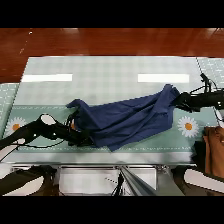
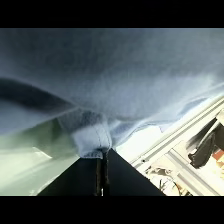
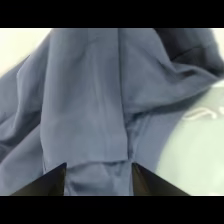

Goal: Fold the shirts.

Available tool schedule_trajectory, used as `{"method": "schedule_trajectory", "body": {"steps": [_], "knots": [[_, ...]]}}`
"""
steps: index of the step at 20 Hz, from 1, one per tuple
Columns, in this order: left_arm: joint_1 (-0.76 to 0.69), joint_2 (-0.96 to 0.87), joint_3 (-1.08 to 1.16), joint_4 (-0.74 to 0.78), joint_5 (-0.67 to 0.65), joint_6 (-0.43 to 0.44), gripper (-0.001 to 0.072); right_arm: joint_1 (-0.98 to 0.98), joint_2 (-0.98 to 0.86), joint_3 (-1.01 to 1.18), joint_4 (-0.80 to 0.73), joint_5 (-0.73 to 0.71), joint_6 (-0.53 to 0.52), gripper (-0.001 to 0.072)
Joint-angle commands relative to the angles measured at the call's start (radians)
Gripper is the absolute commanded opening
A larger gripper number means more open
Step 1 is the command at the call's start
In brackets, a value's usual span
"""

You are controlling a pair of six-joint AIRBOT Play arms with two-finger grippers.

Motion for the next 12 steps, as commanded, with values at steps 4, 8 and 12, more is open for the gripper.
{"method": "schedule_trajectory", "body": {"steps": [4,8,12], "knots": [[0.002,0.022,0.002,-0.016,0.051,0.007,0.0019,0.002,-0.099,-0.001,0.062,-0.084,-0.002,0.0498],[0.002,0.023,0.003,-0.038,0.053,0.007,0.0020,0.078,-0.126,-0.001,0.058,-0.174,-0.002,0.0497],[0.002,0.023,0.003,-0.038,0.053,0.007,0.0020,0.197,-0.157,0.000,0.058,-0.292,0.001,0.0409]]}}
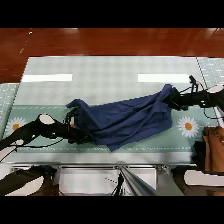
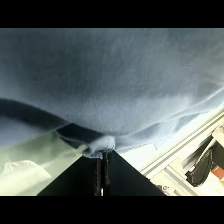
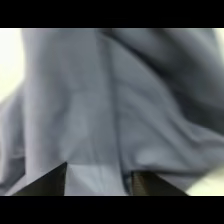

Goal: Fold the shirts.

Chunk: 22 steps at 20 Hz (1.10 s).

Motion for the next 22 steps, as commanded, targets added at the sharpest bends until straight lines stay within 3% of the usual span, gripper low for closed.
{"method": "schedule_trajectory", "body": {"steps": [1,2,3,4,11,16,22], "knots": [[0.001,0.001,0.001,-0.008,-0.003,0.000,0.0019,0.084,-0.020,0.002,-0.007,-0.113,0.011,0.0319],[0.001,0.002,0.001,-0.008,-0.003,0.000,0.0019,0.084,-0.020,0.007,-0.008,-0.116,0.013,0.0219],[0.002,0.007,0.003,-0.007,-0.003,0.000,0.0019,0.077,-0.018,0.019,-0.008,-0.104,0.013,0.0069],[0.002,0.021,0.012,-0.008,-0.010,0.000,0.0019,0.064,-0.010,0.036,-0.007,-0.076,0.014,0.0036],[0.028,0.269,0.342,-0.007,-0.077,-0.005,0.0019,-0.070,0.256,0.205,-0.008,0.080,0.013,0.0036],[0.204,0.411,0.761,-0.007,-0.084,-0.011,0.0019,-0.092,0.506,0.304,0.001,0.096,0.022,0.0036],[0.438,0.468,1.251,-0.006,-0.085,-0.011,0.0019,-0.092,0.747,0.485,0.008,0.095,0.134,0.0035]]}}
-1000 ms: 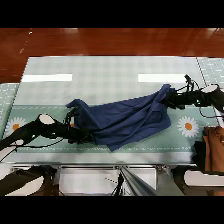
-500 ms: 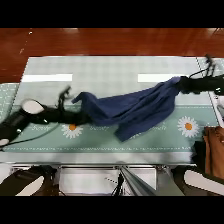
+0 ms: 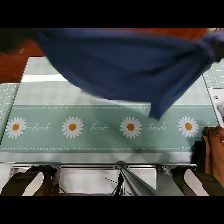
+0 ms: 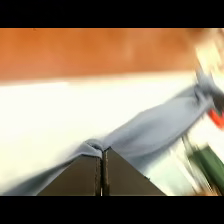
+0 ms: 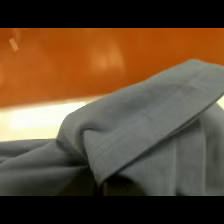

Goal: Fold the shirts.

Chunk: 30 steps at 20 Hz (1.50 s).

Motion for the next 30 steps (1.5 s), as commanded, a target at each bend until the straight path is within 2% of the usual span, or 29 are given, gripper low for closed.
{"method": "schedule_trajectory", "body": {"steps": [1,4,6,9,12,14,17,19,22,26,30], "knots": [[0.125,0.044,0.278,0.006,0.006,0.000,0.0019,-0.002,0.146,0.129,-0.002,-0.003,0.089,0.0035],[0.151,0.085,0.406,0.102,-0.067,-0.007,0.0018,-0.002,0.228,0.254,-0.012,0.004,0.139,0.0035],[0.151,0.122,0.460,0.248,-0.168,-0.095,0.0018,-0.002,0.254,0.344,-0.070,0.055,0.212,0.0034],[0.151,0.177,0.489,0.433,-0.332,-0.153,0.0018,-0.002,0.249,0.467,-0.182,0.254,0.311,0.0034],[0.151,0.179,0.489,0.486,-0.580,-0.209,0.0018,-0.002,0.211,0.490,-0.247,0.496,0.323,0.0034],[0.151,0.148,0.461,0.486,-0.762,-0.230,0.0018,-0.002,0.130,0.489,-0.303,0.756,0.292,0.0034],[0.149,0.140,0.264,0.501,-0.774,-0.218,0.0018,0.021,0.014,0.420,-0.420,0.793,0.258,0.0034],[0.149,0.131,0.069,0.503,-0.737,-0.205,0.0018,0.067,-0.080,0.361,-0.436,0.792,0.260,0.0034],[0.149,0.084,-0.203,0.517,-0.503,-0.155,0.0018,0.209,-0.282,0.331,-0.442,0.727,0.260,0.0034],[0.149,-0.131,-0.305,0.511,-0.209,-0.086,0.0018,0.361,-0.569,0.331,-0.445,0.415,0.259,0.0034],[0.148,-0.359,-0.305,0.491,0.074,-0.071,0.0019,0.386,-0.764,0.331,-0.438,0.098,0.266,0.0035]]}}
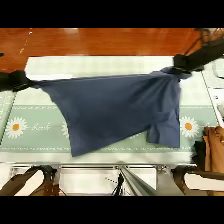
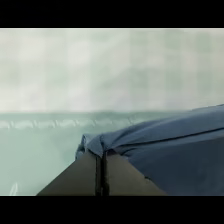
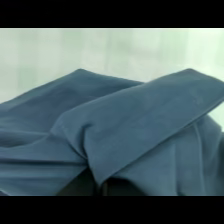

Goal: Fold the shirts.

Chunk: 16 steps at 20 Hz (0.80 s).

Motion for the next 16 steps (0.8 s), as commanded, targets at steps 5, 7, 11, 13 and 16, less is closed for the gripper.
{"method": "schedule_trajectory", "body": {"steps": [5,7,11,13,16], "knots": [[-0.061,-0.349,-0.027,-0.082,0.365,0.056,0.0020,0.031,-0.251,-0.002,0.005,-0.454,0.128,0.0036],[-0.093,-0.418,-0.027,-0.082,0.344,0.054,0.0020,0.031,-0.274,-0.002,0.005,-0.451,0.127,0.0036],[-0.100,-0.483,-0.027,-0.082,0.219,0.025,0.0221,0.012,-0.266,0.002,0.009,-0.407,0.124,0.0245],[-0.071,-0.471,-0.005,-0.080,0.114,0.026,0.0471,-0.008,-0.242,0.023,0.015,-0.299,0.051,0.0545],[0.023,-0.441,0.016,-0.068,-0.119,0.026,0.0551,-0.061,-0.172,0.060,-0.087,-0.071,-0.097,0.0546]]}}
